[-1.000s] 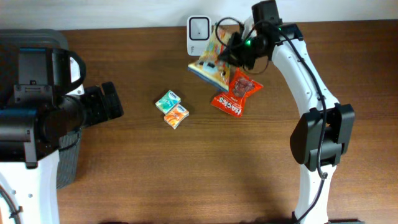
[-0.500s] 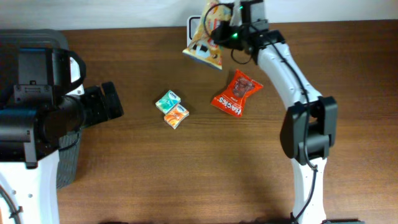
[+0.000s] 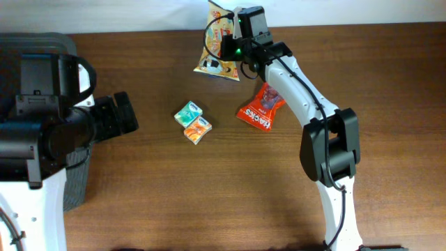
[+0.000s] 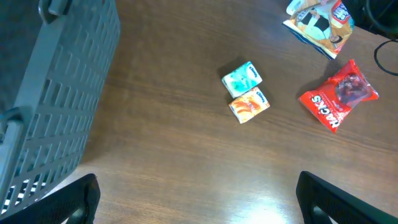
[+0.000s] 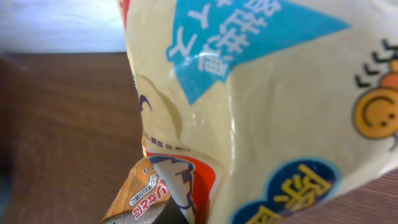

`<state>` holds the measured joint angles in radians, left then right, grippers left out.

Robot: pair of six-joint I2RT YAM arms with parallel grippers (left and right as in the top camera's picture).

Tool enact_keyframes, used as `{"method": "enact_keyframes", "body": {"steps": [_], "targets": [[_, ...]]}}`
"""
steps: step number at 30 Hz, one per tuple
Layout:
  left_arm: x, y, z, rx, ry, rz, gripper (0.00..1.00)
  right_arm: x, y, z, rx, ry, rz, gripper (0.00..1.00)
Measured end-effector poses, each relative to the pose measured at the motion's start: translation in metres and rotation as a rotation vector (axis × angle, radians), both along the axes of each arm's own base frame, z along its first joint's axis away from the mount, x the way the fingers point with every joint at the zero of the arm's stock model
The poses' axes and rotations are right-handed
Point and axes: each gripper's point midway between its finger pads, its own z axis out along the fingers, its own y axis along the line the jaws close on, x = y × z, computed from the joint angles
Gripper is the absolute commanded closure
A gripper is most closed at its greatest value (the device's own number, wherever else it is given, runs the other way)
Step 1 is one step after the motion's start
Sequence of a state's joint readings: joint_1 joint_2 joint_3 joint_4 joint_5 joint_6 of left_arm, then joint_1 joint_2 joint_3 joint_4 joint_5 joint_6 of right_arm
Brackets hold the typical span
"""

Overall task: Scan the item barcode
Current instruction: 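Carry the yellow bag right and drop it at the table's right edge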

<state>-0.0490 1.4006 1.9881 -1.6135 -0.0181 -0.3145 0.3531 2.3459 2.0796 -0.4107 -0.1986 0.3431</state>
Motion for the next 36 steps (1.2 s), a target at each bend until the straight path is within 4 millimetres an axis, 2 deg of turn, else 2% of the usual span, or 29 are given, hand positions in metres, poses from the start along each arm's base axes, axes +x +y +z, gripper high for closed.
{"method": "enact_keyframes", "body": {"steps": [5,7,9,11,12,13,15,17,18,19,20,22,24,27,31,35,36], "targets": [[0.0,0.0,0.0,0.0,0.0,0.0,0.01,0.005,-0.013,-0.005,0.002,0.018,-0.039,0.96],[0.0,0.0,0.0,0.0,0.0,0.0,0.01,0.008,-0.024,-0.002,0.032,0.052,-0.09,0.96],[0.0,0.0,0.0,0.0,0.0,0.0,0.01,0.012,-0.048,0.001,0.069,0.099,-0.167,0.96],[0.0,0.0,0.0,0.0,0.0,0.0,0.01,0.017,-0.096,0.007,0.111,0.159,-0.29,0.96],[0.0,0.0,0.0,0.0,0.0,0.0,0.0,0.021,-0.14,0.016,0.138,0.179,-0.389,0.96],[0.0,0.0,0.0,0.0,0.0,0.0,0.01,0.019,-0.163,0.019,0.148,0.199,-0.439,0.96],[0.0,0.0,0.0,0.0,0.0,0.0,0.01,0.002,-0.221,0.025,0.178,0.286,-0.575,0.96],[0.0,0.0,0.0,0.0,0.0,0.0,0.01,-0.019,-0.307,0.037,0.221,0.334,-0.766,0.96],[0.0,0.0,0.0,0.0,0.0,0.0,0.01,-0.031,-0.337,0.037,0.231,0.361,-0.831,0.96],[0.0,0.0,0.0,0.0,-0.001,0.0,0.01,-0.049,-0.375,0.036,0.244,0.396,-0.919,0.96],[0.0,0.0,0.0,0.0,0.0,0.0,0.01,-0.063,-0.405,0.033,0.253,0.421,-0.986,0.96],[0.0,0.0,0.0,0.0,0.0,0.0,0.01,-0.086,-0.452,0.027,0.264,0.449,-1.079,0.96],[0.0,0.0,0.0,0.0,0.0,0.0,0.01,-0.106,-0.49,0.022,0.254,0.453,-1.129,0.96],[0.0,0.0,0.0,0.0,0.0,0.0,0.01,-0.132,-0.527,0.013,0.232,0.474,-1.179,0.96],[0.0,0.0,0.0,0.0,0.0,0.0,0.01,-0.164,-0.569,-0.005,0.204,0.493,-1.264,0.96],[0.0,0.0,0.0,0.0,0.0,0.0,0.01,-0.183,-0.604,-0.024,0.161,0.467,-1.313,0.95],[0.0,0.0,0.0,0.0,0.0,0.0,0.01,-0.19,-0.611,-0.029,0.152,0.468,-1.32,0.89]]}}
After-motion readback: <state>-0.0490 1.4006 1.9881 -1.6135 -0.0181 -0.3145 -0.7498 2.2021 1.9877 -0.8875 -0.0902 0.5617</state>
